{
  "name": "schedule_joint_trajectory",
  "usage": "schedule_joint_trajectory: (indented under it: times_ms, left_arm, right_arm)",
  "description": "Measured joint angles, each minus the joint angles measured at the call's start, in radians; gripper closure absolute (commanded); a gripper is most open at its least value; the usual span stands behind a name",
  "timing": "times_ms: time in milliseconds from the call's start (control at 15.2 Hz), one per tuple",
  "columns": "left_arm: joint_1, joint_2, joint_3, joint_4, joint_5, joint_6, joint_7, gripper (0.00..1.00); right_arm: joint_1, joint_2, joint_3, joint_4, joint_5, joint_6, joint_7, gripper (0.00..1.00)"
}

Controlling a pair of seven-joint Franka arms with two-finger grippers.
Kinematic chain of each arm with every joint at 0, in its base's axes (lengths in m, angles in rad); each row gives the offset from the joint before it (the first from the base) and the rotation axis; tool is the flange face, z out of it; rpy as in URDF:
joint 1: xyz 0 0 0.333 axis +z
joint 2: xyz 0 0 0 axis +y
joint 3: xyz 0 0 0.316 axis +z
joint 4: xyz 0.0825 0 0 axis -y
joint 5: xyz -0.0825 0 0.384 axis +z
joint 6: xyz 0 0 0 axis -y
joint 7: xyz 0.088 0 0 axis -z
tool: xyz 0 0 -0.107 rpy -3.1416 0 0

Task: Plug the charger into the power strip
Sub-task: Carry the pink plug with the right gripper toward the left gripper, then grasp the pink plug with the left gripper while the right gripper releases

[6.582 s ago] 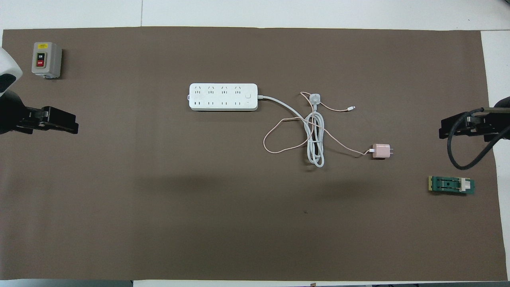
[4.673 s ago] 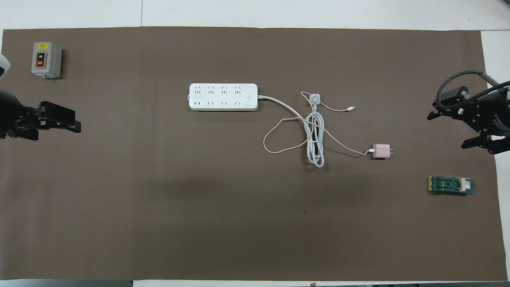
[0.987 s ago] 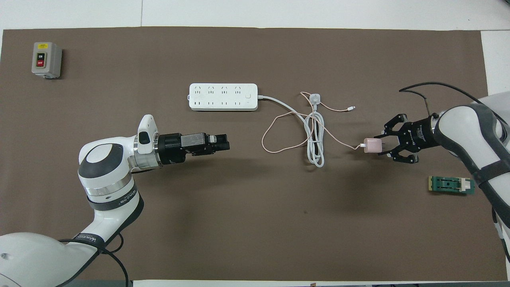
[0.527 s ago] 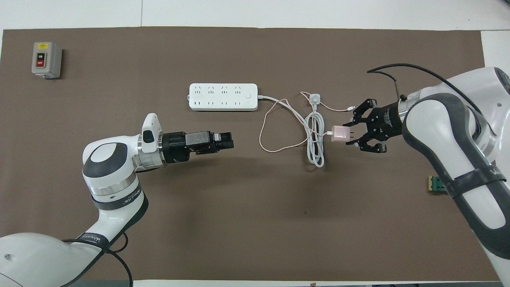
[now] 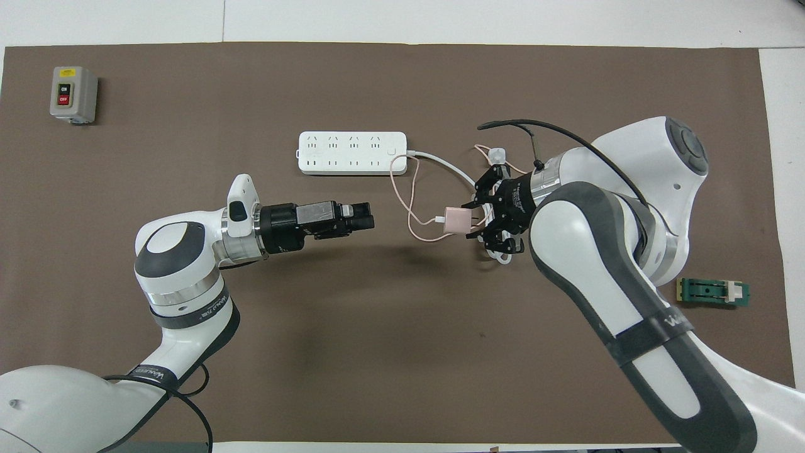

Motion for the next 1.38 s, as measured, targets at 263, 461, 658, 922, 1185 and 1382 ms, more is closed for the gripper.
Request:
schedule_joint_trajectory:
  times_ms: [263, 461, 658, 922, 1185, 1382]
  left_arm:
    - [0.0, 0.012, 0.001, 0.004, -0.001, 0.006, 0.001, 0.0]
    - [0.0, 0.015, 0.001, 0.005, -0.001, 0.024, 0.001, 0.0]
    - [-0.007, 0.017, 0.001, 0.005, -0.001, 0.028, 0.001, 0.0]
    - [-0.014, 0.017, 0.0, 0.005, -0.001, 0.031, 0.001, 0.0]
    - [-0.014, 0.017, 0.0, 0.005, -0.001, 0.04, 0.001, 0.0]
    - [-0.014, 0.017, 0.0, 0.005, -0.001, 0.041, 0.027, 0.0]
  right_arm:
    - [0.052, -0.014, 0.0, 0.002, 0.001, 0.01, 0.023, 0.8]
    - [0.102, -0.016, 0.0, 0.004, 0.001, 0.07, 0.077, 0.8]
    - [0.15, -0.016, 0.001, 0.004, 0.001, 0.135, 0.104, 0.8]
    - [0.161, -0.003, -0.001, 0.027, 0.001, 0.148, 0.107, 0.8]
    - [0.161, 0.064, -0.004, 0.108, 0.001, 0.118, 0.134, 0.8]
    - [0.17, 0.089, -0.002, 0.125, 0.001, 0.12, 0.145, 0.8]
